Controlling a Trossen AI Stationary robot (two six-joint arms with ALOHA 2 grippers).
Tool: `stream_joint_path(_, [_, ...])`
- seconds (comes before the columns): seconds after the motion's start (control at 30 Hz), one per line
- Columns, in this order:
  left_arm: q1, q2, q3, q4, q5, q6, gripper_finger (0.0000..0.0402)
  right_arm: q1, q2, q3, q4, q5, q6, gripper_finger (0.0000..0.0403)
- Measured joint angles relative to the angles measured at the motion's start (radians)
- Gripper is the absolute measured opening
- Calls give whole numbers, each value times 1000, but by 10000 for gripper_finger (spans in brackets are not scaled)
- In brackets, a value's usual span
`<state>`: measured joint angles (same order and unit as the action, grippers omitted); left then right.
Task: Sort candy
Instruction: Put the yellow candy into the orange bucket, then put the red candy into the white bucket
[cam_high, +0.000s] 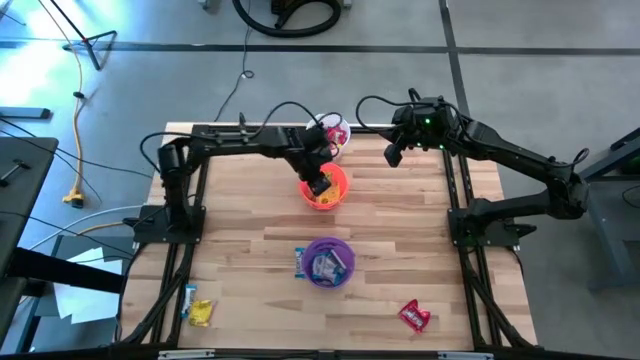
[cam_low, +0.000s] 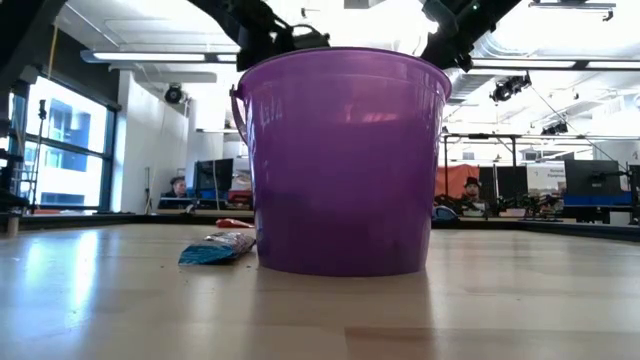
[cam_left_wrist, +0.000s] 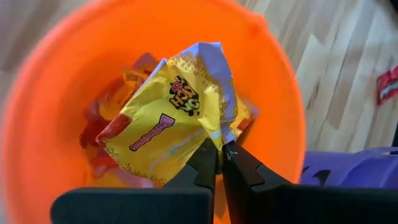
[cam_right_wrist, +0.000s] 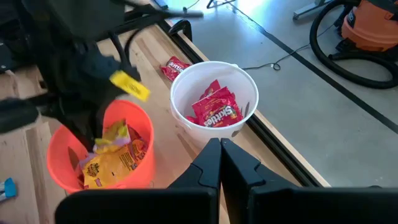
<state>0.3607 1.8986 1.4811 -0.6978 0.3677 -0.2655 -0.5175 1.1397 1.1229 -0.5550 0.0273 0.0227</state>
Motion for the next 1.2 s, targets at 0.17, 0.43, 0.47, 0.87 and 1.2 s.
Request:
stream_joint_path(0.17, [0, 52, 0, -4, 8, 9, 1, 0, 0, 0, 1, 3, 0, 0])
stream_joint_path(0.43, [0, 52, 0, 13, 7, 33, 52, 0, 0, 0, 1, 26, 4, 0])
stream_joint_path(0.47, [0, 46, 0, 17, 8, 35, 62, 0, 0, 0, 1, 26, 11, 0])
stream_joint_path(0.87, [5, -134, 0, 54, -145, 109, 151, 43, 0, 0, -10, 26, 88, 0])
stream_joint_path(1.2, [6, -375, -195, 257, -199, 147, 154, 153, -1, -154, 212, -13, 194, 0])
